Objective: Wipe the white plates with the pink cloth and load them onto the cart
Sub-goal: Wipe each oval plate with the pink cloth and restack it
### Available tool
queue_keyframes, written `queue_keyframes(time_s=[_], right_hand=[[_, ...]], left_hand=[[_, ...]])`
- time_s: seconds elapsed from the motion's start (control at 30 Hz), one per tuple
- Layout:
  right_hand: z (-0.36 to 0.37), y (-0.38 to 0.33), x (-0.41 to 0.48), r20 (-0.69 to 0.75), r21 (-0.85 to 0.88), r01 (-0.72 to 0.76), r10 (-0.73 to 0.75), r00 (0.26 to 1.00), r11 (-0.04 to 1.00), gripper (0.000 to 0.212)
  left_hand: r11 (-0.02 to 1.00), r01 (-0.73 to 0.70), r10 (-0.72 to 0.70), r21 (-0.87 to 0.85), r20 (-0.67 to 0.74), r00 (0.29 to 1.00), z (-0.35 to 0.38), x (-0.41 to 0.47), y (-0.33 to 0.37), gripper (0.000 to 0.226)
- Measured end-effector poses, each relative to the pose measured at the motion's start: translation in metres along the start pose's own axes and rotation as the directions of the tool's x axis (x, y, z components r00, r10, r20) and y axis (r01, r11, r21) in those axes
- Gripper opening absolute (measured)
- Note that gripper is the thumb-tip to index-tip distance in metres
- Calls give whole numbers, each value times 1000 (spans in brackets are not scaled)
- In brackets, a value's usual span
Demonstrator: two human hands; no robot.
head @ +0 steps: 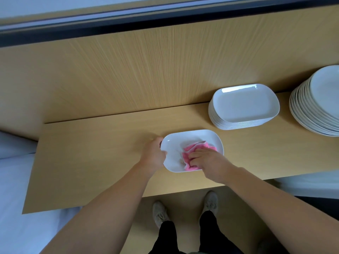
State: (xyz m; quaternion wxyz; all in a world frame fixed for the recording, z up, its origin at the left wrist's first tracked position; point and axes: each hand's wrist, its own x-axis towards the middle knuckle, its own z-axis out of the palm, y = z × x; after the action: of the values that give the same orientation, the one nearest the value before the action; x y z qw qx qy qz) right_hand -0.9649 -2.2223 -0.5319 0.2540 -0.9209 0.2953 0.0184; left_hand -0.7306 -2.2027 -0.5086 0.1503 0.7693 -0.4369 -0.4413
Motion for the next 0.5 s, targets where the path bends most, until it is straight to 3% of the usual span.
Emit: queue_keyframes(time_s=[0.07,0.13,0.27,0.3,0.37,0.43,0.5], right_hand=[[-12,18,-18,-62,-18,-56,55,997,998,33],[-29,22,-23,-5,-41,-79,79,997,996,35],[-49,10,-5,324,-168,-154,202,924,974,38],[-50,10,-3,316,-154,-147,190,930,977,38],[-51,10,-1,135,-173,-36,59,989,984,34],[-47,9,4,-28,-135,40,-44,999,990,29],[-47,-4,19,-70,-143,73,-84,994,987,27]], left_hand=[[1000,2,-2,-3,-10,1000,-4,3,-1,37],[1000,-13,13,21,-10,1000,-6,7,0,38],[974,-71,80,215,-31,996,-6,5,8,47],[950,-103,119,294,-38,992,-6,2,8,52],[840,-208,261,501,-37,965,-5,-7,8,52],[651,-395,461,648,76,884,0,-14,5,41],[547,-494,517,676,192,834,7,-17,2,39]])
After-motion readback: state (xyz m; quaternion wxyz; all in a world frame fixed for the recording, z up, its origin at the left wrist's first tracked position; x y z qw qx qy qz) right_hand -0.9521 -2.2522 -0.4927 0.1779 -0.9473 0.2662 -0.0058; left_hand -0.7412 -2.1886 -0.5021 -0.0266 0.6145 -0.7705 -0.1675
